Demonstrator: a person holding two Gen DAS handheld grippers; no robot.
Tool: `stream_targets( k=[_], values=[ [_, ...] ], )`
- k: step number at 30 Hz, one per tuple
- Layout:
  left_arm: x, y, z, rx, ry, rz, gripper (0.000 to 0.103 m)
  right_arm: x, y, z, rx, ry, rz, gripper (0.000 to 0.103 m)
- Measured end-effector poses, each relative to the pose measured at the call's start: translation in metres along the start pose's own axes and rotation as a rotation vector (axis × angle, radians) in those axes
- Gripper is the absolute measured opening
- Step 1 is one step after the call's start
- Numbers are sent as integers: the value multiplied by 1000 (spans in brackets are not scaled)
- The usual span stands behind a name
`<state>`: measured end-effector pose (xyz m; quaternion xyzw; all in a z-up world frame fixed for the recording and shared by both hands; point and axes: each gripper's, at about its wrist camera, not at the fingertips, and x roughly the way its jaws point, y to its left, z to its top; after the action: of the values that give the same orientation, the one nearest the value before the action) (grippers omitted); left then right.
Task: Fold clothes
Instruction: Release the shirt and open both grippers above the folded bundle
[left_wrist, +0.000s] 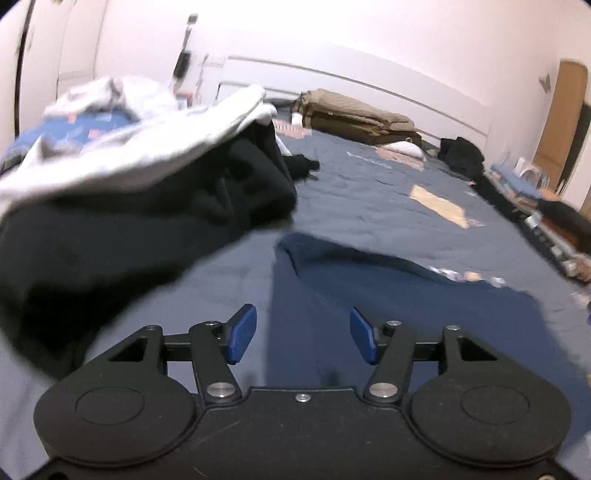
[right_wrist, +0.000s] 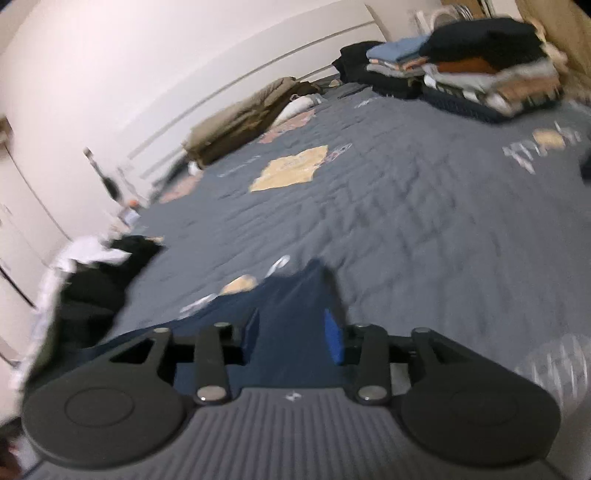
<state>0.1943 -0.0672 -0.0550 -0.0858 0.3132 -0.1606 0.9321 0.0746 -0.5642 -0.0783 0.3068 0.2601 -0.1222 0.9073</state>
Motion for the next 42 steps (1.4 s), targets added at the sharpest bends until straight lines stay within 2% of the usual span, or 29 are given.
stream_targets(
  k=[4,7,9,12,17,20,26,31,34,36,38,40,42],
  values=[
    [-37,-3,-29,-177,14,-53,60,-45,-5,-36,135,2,56,45],
    [-59,-3,-52,-261,8,-70,64,-79,-9,-62,237,4,97,47],
    [-63,0,-65,-322,34,-88,65,-102,-11,-80,305,5,125,49],
    [-62,5,-83,-422,63,-108,65,-104,-23,-105,352,41,92,50],
    [-44,15,-103,-598,94,-164,65,-93,-52,-132,553,60,103,50],
    [-30,12,-106,-618,99,-164,65,-79,-62,-139,618,57,133,50],
    [-8,14,-107,-628,108,-155,65,-53,-77,-144,720,-14,106,50],
    [-1,17,-106,-649,114,-152,65,-38,-85,-145,796,-1,115,50],
    [-1,17,-106,-648,116,-154,65,-52,-77,-140,767,15,56,51],
    [-2,17,-106,-648,119,-154,65,-68,-71,-144,743,-7,-13,51],
    [-2,16,-105,-640,122,-151,65,-73,-69,-149,737,-5,-35,57],
    [-3,15,-105,-631,122,-147,65,-64,-70,-150,739,14,-20,59],
    [-4,14,-106,-623,120,-143,65,-55,-73,-148,737,-3,-21,60]
  ],
)
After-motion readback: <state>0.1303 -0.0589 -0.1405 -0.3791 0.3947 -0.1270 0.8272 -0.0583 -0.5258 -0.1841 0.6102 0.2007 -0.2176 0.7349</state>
